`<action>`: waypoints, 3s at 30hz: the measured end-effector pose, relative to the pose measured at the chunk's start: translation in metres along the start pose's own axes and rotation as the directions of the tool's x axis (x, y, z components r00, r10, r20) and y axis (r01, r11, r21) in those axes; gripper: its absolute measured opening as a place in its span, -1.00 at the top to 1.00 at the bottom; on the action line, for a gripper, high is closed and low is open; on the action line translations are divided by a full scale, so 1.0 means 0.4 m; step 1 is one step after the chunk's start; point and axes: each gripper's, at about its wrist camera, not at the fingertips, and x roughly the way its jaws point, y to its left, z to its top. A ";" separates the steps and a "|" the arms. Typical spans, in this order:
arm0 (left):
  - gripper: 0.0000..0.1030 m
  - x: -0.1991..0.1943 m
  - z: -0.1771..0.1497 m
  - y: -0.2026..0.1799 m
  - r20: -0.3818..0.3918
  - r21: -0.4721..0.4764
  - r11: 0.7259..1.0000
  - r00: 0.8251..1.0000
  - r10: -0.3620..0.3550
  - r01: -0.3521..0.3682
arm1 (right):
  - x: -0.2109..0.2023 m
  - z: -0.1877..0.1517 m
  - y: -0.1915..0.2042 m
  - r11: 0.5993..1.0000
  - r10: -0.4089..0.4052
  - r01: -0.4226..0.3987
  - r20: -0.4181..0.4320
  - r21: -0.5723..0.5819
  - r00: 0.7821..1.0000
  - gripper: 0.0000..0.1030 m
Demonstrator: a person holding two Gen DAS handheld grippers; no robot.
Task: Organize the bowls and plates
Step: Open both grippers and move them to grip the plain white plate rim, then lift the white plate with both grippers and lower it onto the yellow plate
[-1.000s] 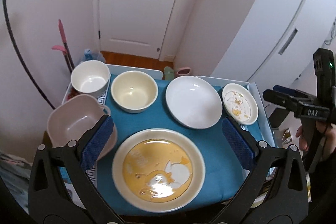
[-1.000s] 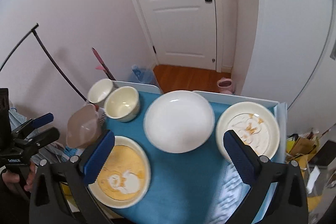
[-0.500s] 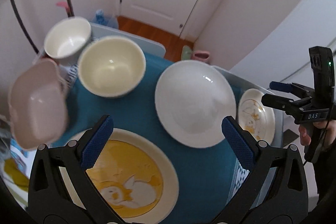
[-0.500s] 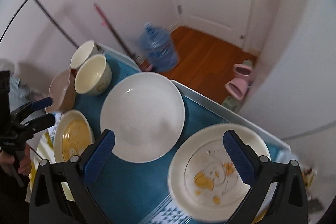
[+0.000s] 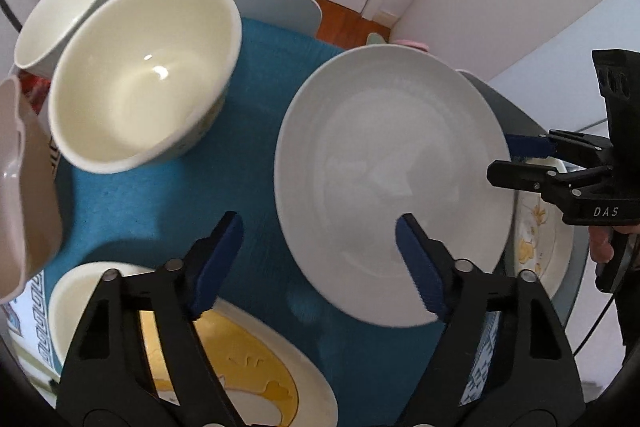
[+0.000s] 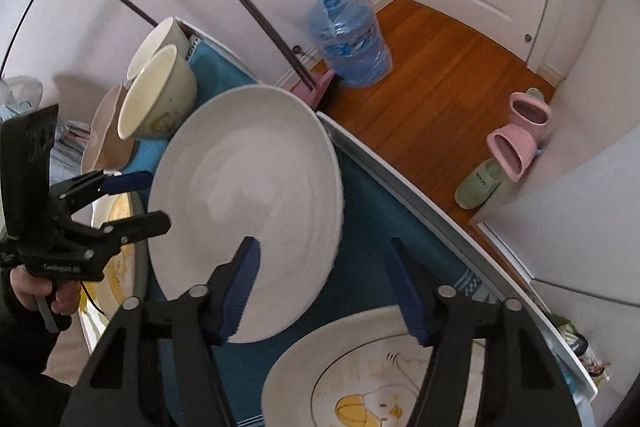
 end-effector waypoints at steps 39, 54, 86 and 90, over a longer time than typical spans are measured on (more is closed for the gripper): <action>0.72 -0.140 -0.080 0.041 0.118 -0.021 1.000 0.993 0.026 -0.023 | -0.036 -0.034 0.046 0.998 0.048 -0.046 0.064 -0.031 0.997 0.73; 0.72 -0.335 -0.197 0.120 0.134 0.055 0.998 0.991 0.028 -0.036 | -0.121 -0.149 0.280 0.989 0.079 -0.095 0.141 0.115 0.987 0.73; 0.72 -0.174 -0.271 0.328 -0.065 0.364 0.930 0.998 -0.022 0.044 | 0.091 -0.269 0.555 0.841 -0.178 0.045 0.197 0.540 0.964 0.73; 0.72 -0.173 -0.269 0.318 -0.045 0.406 0.914 0.999 0.010 0.009 | 0.093 -0.284 0.570 0.839 -0.193 0.059 0.195 0.541 0.962 0.73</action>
